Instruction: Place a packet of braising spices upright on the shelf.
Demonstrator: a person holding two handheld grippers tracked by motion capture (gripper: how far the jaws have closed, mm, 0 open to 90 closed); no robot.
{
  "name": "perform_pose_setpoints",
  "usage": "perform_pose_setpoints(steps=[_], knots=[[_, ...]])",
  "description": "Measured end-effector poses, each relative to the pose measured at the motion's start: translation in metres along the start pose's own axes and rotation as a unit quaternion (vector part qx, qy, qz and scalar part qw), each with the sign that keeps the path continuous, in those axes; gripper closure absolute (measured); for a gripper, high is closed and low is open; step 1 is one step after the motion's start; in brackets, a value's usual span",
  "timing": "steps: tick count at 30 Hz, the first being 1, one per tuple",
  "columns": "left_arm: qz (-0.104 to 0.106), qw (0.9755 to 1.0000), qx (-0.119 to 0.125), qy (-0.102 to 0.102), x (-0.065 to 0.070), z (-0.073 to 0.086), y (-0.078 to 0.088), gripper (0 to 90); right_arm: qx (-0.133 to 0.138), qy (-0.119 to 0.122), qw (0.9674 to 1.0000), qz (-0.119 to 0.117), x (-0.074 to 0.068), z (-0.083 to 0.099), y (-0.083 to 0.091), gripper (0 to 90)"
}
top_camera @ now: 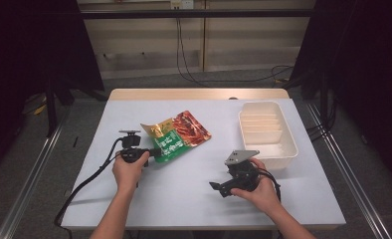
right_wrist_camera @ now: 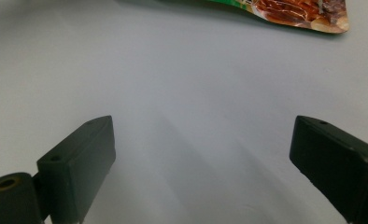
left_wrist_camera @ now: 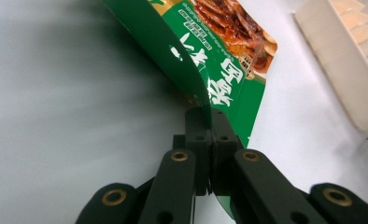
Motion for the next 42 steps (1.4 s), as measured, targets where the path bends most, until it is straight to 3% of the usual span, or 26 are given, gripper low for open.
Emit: perform_pose_setpoints(steps=[2, 4, 6, 9, 14, 15, 20, 21, 24, 26, 27, 29, 30, 31, 34, 38, 39, 42], knots=[[0.000, 1.0000, -0.007, 0.000, -0.001, -0.002, 0.005, 90.0, 0.000, 0.000, 1.0000, -0.001, 0.000, 0.000, 0.000, 6.6], [-0.013, 0.9996, -0.025, -0.008, -0.003, -0.005, 0.013, 90.0, -0.002, -0.002, 1.0000, -0.003, 0.000, 0.000, -0.001, 6.4], [-0.015, 0.9996, -0.024, -0.007, -0.002, -0.007, 0.016, 90.0, -0.002, -0.002, 1.0000, -0.005, -0.001, 0.000, -0.001, 6.2], [-0.020, 0.9993, -0.023, -0.022, 0.000, -0.016, 0.029, 90.0, -0.003, 0.000, 1.0000, -0.005, -0.001, 0.000, -0.002, 5.9], [-0.022, 0.9991, -0.027, -0.023, 0.003, -0.024, 0.041, 90.0, -0.005, -0.007, 0.9999, -0.009, -0.001, -0.001, -0.002, 5.8], [-0.025, 0.9987, -0.030, -0.032, 0.004, -0.028, 0.047, 90.0, -0.005, -0.006, 0.9999, -0.012, -0.002, -0.001, -0.003, 5.8], [-0.019, 0.9985, -0.038, -0.035, 0.009, -0.034, 0.056, 90.0, -0.010, 0.002, 0.9998, -0.017, -0.007, -0.001, -0.006, 5.8], [-0.018, 0.9974, -0.049, -0.048, 0.012, -0.038, 0.061, 90.0, -0.016, 0.009, 0.9996, -0.021, -0.010, -0.001, -0.008, 5.7], [-0.019, 0.9972, -0.051, -0.051, 0.016, -0.042, 0.064, 90.0, -0.016, 0.014, 0.9995, -0.022, -0.012, -0.003, -0.009, 5.5], [-0.020, 0.9958, -0.059, -0.067, 0.019, -0.046, 0.068, 90.0, -0.012, 0.013, 0.9996, -0.020, -0.013, -0.006, -0.009, 5.5], [-0.018, 0.9961, -0.059, -0.062, 0.023, -0.048, 0.069, 90.0, -0.012, 0.012, 0.9996, -0.023, -0.013, -0.007, -0.010, 5.5], [-0.021, 0.9933, -0.073, -0.088, 0.026, -0.052, 0.073, 90.0, -0.015, 0.019, 0.9994, -0.027, -0.016, -0.009, -0.011, 5.5], [-0.022, 0.9931, -0.074, -0.089, 0.028, -0.054, 0.074, 90.0, -0.015, 0.019, 0.9994, -0.027, -0.016, -0.009, -0.011, 5.5], [-0.023, 0.9910, -0.080, -0.105, 0.032, -0.057, 0.077, 90.0, -0.016, 0.025, 0.9992, -0.025, -0.017, -0.010, -0.013, 5.5], [-0.019, 0.9900, -0.086, -0.110, 0.038, -0.061, 0.080, 90.0, -0.023, 0.026, 0.9989, -0.031, -0.019, -0.010, -0.012, 5.5], [-0.012, 0.9862, -0.100, -0.131, 0.051, -0.070, 0.087, 90.0, -0.014, 0.024, 0.9991, -0.030, -0.017, -0.018, -0.009, 5.5], [-0.012, 0.9862, -0.100, -0.131, 0.051, -0.070, 0.087, 90.0, -0.013, 0.026, 0.9992, -0.028, -0.016, -0.020, -0.008, 5.6], [-0.001, 0.9813, -0.121, -0.150, 0.061, -0.077, 0.091, 90.0, -0.014, 0.030, 0.9990, -0.030, -0.016, -0.025, -0.005, 5.5]])
Point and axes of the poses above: each handheld gripper's, and its own axes: y roughly backward along the jaws, z roughly out of its underside, x roughly to its right, the point moved 8 cm from there along -y, roughly forward along the jaws, and after that the axes turned 4 degrees about x, right-handed, at the moved point
